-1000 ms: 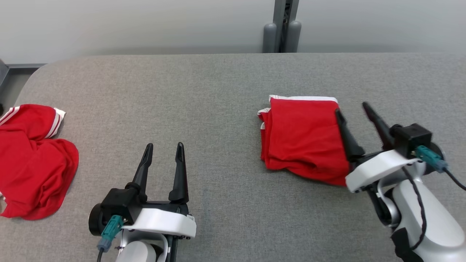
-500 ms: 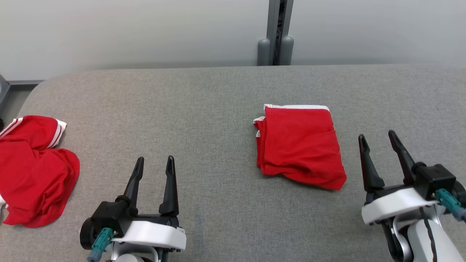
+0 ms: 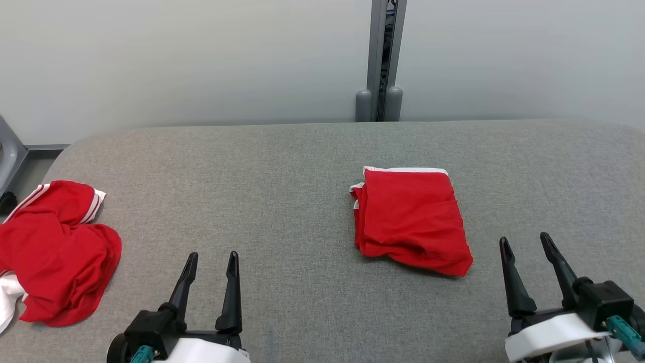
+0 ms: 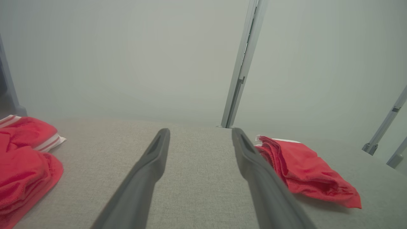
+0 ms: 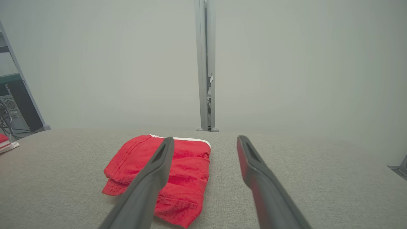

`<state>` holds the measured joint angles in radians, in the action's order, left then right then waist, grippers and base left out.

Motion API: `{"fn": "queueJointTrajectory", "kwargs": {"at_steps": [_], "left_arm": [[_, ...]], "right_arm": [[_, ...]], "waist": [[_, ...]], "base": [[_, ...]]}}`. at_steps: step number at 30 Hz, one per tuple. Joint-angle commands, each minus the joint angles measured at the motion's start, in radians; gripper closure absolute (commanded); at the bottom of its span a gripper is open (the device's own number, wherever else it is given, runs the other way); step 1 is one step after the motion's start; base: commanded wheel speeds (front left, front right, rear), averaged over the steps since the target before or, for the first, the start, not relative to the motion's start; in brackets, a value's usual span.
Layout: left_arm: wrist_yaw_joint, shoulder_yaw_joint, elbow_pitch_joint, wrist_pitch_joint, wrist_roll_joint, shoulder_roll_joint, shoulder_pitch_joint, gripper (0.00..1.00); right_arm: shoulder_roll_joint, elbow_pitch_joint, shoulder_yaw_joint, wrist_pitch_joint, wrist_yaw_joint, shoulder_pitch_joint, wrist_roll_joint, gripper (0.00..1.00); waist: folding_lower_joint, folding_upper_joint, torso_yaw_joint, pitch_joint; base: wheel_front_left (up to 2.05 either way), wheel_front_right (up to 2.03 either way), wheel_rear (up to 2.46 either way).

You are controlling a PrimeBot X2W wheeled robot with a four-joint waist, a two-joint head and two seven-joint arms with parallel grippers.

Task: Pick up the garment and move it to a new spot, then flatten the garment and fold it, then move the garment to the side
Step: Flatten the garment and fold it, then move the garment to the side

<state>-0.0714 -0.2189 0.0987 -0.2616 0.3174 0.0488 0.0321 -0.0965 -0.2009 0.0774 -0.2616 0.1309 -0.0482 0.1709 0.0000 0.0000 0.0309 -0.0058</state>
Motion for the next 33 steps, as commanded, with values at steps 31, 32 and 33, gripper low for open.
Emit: {"fn": "queueJointTrajectory", "kwargs": {"at_steps": [31,32,33], "left_arm": [[0.015,0.025,0.034,-0.004,-0.047,0.003,0.059,0.00],[0.014,0.025,0.035,-0.004,-0.047,0.003,0.059,0.00],[0.013,0.025,0.036,-0.004,-0.047,0.003,0.059,0.00]], "right_arm": [[-0.002,-0.024,0.037,-0.006,0.000,0.050,0.058,0.00],[-0.002,-0.024,0.038,-0.006,0.000,0.050,0.057,0.00],[-0.002,-0.023,0.039,-0.006,0.000,0.050,0.055,0.00]], "waist": [[0.0000,0.0000,-0.019,-0.032],[0.0000,0.0000,-0.019,-0.031],[0.0000,0.0000,-0.019,-0.030]], "base": [[0.00,0.00,0.00],[0.00,0.00,0.00],[0.00,0.00,0.00]]}}
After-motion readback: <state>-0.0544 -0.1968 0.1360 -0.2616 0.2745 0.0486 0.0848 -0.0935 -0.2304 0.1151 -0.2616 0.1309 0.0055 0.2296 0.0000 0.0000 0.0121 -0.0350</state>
